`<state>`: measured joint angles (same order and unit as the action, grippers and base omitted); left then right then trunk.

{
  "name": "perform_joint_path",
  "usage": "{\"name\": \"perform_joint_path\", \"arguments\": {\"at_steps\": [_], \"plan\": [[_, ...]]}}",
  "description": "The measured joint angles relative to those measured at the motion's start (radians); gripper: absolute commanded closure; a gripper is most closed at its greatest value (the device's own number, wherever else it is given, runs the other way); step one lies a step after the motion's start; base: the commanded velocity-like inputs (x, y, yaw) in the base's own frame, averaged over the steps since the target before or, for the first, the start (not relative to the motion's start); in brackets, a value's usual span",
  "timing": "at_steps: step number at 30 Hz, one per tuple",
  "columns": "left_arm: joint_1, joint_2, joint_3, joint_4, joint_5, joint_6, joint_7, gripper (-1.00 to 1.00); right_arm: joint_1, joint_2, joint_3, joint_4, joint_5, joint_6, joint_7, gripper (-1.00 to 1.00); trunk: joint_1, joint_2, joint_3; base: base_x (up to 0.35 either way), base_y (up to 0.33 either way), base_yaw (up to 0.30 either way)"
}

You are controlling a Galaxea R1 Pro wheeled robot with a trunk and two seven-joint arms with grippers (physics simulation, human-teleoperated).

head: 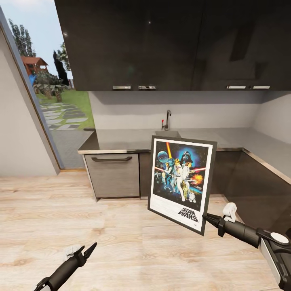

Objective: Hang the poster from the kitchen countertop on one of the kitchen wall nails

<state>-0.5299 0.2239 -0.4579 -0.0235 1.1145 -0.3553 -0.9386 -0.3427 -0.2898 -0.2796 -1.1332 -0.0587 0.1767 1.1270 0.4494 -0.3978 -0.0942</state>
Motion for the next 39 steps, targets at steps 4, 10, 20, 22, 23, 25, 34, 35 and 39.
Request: {"name": "perform_joint_path", "arguments": {"at_steps": [4, 10, 20, 22, 23, 25, 34, 35, 39], "plan": [[0.0, 0.0, 0.0, 0.0, 0.0, 0.0, 0.0, -1.0, 0.0, 0.0, 0.001, 0.0, 0.0, 0.0, 0.0, 1.0, 0.0, 0.0, 0.0, 0.0, 0.0, 0.0], [0.0, 0.0, 0.0, 0.0, 0.0, 0.0, 0.0, -1.0, 0.0, 0.0, 0.001, 0.0, 0.0, 0.0, 0.0, 1.0, 0.0, 0.0, 0.0, 0.0, 0.0, 0.011], [0.0, 0.0, -0.002, 0.0, 0.0, 0.0, 0.001, -1.0, 0.0, 0.0, 0.002, -0.002, 0.0, 0.0, -0.001, 1.0, 0.0, 0.0, 0.0, 0.0, 0.0, 0.212], [0.0, 0.0, -0.002, 0.0, 0.0, 0.0, 0.001, -1.0, 0.0, 0.0, 0.003, -0.002, 0.0, 0.0, -0.001, 1.0, 0.0, 0.0, 0.0, 0.0, 0.0, 0.273], [0.0, 0.0, -0.002, 0.0, 0.0, -0.001, 0.001, -1.0, 0.0, 0.0, 0.003, -0.003, 0.0, 0.0, -0.001, 1.0, 0.0, 0.0, 0.0, 0.0, 0.0, 0.276], [0.0, 0.0, -0.002, 0.0, 0.0, -0.001, 0.001, -1.0, 0.0, 0.0, 0.003, -0.003, 0.0, 0.0, -0.001, 1.0, 0.0, 0.0, 0.0, 0.0, 0.0, 0.278], [0.0, -0.009, -0.002, 0.0, 0.001, -0.001, 0.001, -1.0, 0.0, 0.0, 0.003, -0.003, 0.0, 0.0, -0.001, 1.0, 0.0, 0.0, 0.0, 0.0, 0.11, 0.26], [0.0, -0.01, -0.001, 0.0, 0.0, -0.001, 0.001, -1.0, 0.0, 0.0, 0.003, -0.003, 0.0, 0.0, -0.001, 1.0, 0.0, 0.0, 0.0, 0.0, 0.239, 0.144], [0.0, -0.012, -0.001, 0.0, 0.0, -0.001, 0.001, -1.0, 0.0, 0.0, 0.003, -0.003, -0.001, 0.0, -0.001, 1.0, 0.0, 0.0, 0.0, 0.0, 0.246, 0.068]]}}
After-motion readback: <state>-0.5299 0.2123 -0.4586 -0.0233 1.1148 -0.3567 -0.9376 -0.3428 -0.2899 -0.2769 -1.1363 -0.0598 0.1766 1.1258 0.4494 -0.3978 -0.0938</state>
